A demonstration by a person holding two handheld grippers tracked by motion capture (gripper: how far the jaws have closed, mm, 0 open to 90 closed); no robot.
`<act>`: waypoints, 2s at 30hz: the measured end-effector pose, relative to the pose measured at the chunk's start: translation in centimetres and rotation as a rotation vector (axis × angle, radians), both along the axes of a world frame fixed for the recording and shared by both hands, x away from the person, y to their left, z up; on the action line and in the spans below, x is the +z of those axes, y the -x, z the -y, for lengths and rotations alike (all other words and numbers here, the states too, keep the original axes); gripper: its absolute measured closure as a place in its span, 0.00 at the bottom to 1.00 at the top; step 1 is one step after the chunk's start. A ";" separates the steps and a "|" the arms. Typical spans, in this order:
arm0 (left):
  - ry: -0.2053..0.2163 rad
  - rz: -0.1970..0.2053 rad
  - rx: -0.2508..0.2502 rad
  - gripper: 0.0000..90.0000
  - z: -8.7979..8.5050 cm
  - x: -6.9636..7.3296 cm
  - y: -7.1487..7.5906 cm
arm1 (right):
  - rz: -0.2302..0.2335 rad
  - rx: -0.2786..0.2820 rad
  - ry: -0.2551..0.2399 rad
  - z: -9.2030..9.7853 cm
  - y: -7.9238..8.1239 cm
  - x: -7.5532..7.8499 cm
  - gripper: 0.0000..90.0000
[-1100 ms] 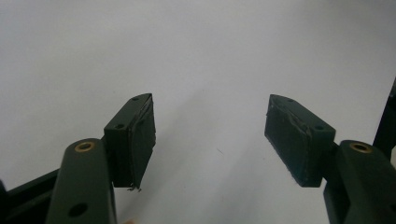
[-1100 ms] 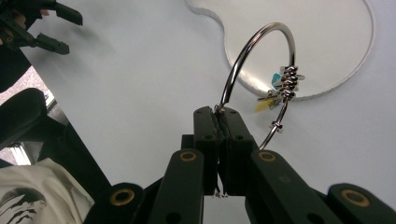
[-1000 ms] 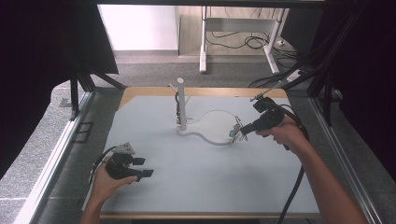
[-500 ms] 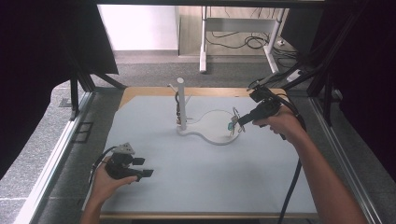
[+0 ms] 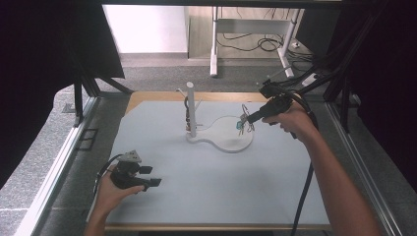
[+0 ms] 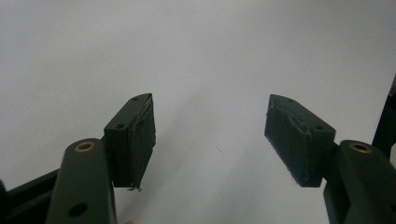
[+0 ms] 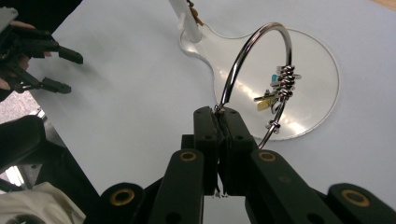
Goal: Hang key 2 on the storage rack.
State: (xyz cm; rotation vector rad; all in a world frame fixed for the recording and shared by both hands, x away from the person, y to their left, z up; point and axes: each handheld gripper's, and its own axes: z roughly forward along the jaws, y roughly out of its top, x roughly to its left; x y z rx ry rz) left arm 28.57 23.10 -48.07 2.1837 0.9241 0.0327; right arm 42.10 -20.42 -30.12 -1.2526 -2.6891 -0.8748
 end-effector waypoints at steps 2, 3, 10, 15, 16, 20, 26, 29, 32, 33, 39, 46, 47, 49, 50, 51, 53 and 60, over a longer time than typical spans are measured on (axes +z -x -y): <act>0.005 0.001 0.006 0.38 0.0 0.0 0.0 | 0.003 -0.006 0.001 -0.1 -0.2 0.1 0.97; 0.010 0.003 0.008 0.38 -0.1 0.1 0.0 | 0.007 -0.014 0.005 -0.1 -0.3 0.1 0.97; 0.009 0.004 0.010 0.38 -0.2 0.1 0.1 | 0.008 -0.027 0.004 -0.4 -1.1 0.2 0.97; 0.009 0.002 0.009 0.38 -0.1 0.0 0.0 | 0.007 -0.032 0.004 -0.6 -1.6 0.2 0.97; 0.009 0.003 0.009 0.38 -0.1 0.0 0.0 | 0.004 -0.036 0.001 -0.7 -1.7 0.2 0.97; 0.009 0.003 0.009 0.38 -0.1 0.1 0.0 | -0.004 -0.035 -0.005 -1.0 -2.1 0.1 0.97; 0.008 0.004 0.008 0.38 -0.2 0.1 0.0 | -0.003 -0.044 -0.008 -1.4 -2.8 0.1 0.97; 0.009 0.005 0.007 0.38 -0.2 0.1 0.0 | -0.002 -0.046 -0.006 -1.8 -3.1 0.1 0.96; 0.009 0.003 0.007 0.38 -0.1 0.0 0.0 | -0.004 -0.042 -0.019 -2.2 -3.5 0.1 0.96; 0.008 0.003 0.006 0.38 -0.1 0.0 0.0 | -0.001 -0.037 -0.020 -2.3 -3.6 0.1 0.97; 0.010 0.005 0.007 0.38 -0.2 0.1 0.0 | 0.001 -0.044 -0.026 -3.2 -4.4 0.0 0.97; 0.006 0.003 0.001 0.38 -0.1 0.0 -0.1 | 0.002 -0.043 -0.017 -4.1 -5.0 -0.3 0.96; 0.009 0.003 0.002 0.38 -0.1 0.1 -0.1 | 0.002 -0.042 -0.012 -4.3 -5.1 -0.4 0.96; 0.009 0.003 0.003 0.38 -0.1 0.1 -0.1 | -0.001 -0.046 -0.009 -4.5 -5.3 -0.5 0.96; 0.013 0.005 0.003 0.38 -0.2 0.1 -0.1 | 0.001 -0.045 -0.009 -4.7 -5.4 -0.6 0.96; 0.013 0.006 0.003 0.38 -0.2 0.1 -0.1 | -0.002 -0.044 -0.008 -4.8 -5.5 -0.6 0.97; 0.008 0.005 0.002 0.38 -0.2 0.1 -0.1 | -0.004 -0.041 -0.016 -5.1 -5.6 -0.5 0.96; 0.006 0.002 -0.003 0.38 -0.1 0.0 -0.1 | 0.001 -0.028 -0.023 -6.4 -6.0 -0.4 0.96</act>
